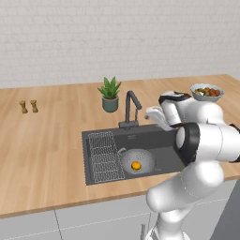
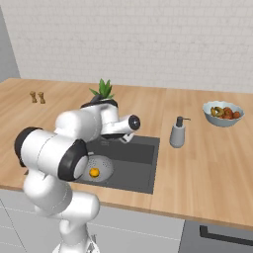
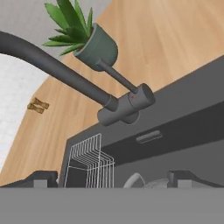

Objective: Put the colander in the sink, put the tangerine in the colander, and turn on the sink faucet and pour water over the colander.

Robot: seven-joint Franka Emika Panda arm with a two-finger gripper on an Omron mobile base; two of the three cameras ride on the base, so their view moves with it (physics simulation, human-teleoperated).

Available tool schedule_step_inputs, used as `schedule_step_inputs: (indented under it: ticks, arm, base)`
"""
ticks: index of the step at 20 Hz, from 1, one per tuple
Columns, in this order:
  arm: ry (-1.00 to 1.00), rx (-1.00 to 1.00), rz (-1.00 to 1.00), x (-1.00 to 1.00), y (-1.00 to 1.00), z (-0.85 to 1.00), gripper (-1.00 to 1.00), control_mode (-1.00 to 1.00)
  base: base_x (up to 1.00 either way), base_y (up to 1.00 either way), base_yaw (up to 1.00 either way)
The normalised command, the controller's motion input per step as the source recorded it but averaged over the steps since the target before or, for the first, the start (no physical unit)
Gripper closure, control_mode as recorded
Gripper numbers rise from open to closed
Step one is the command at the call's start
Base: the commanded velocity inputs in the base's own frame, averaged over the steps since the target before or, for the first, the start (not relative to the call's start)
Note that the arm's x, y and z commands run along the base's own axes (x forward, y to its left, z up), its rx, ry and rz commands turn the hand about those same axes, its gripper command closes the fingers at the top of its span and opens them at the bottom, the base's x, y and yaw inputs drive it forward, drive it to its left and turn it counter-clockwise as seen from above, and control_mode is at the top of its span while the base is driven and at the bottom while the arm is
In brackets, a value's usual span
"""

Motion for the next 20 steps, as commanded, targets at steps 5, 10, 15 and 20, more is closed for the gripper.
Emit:
schedule_step_inputs:
  ticks: [5, 10, 15, 20]
  arm:
    - [-0.03, 0.06, 0.0, 0.21, 0.2, 0.0, -1.0, -1.0]
    - [0.0, 0.05, 0.0, 0.27, 0.09, 0.0, -1.0, -1.0]
    - [0.0, 0.06, 0.0, 0.32, 0.03, 0.0, -1.0, -1.0]
    - [0.0, 0.05, -0.01, 0.3, 0.03, 0.0, -1.0, -1.0]
  base:
    - [0.0, 0.0, 0.0]
    - [0.0, 0.0, 0.0]
    - [0.0, 0.0, 0.0]
    - [0.0, 0.0, 0.0]
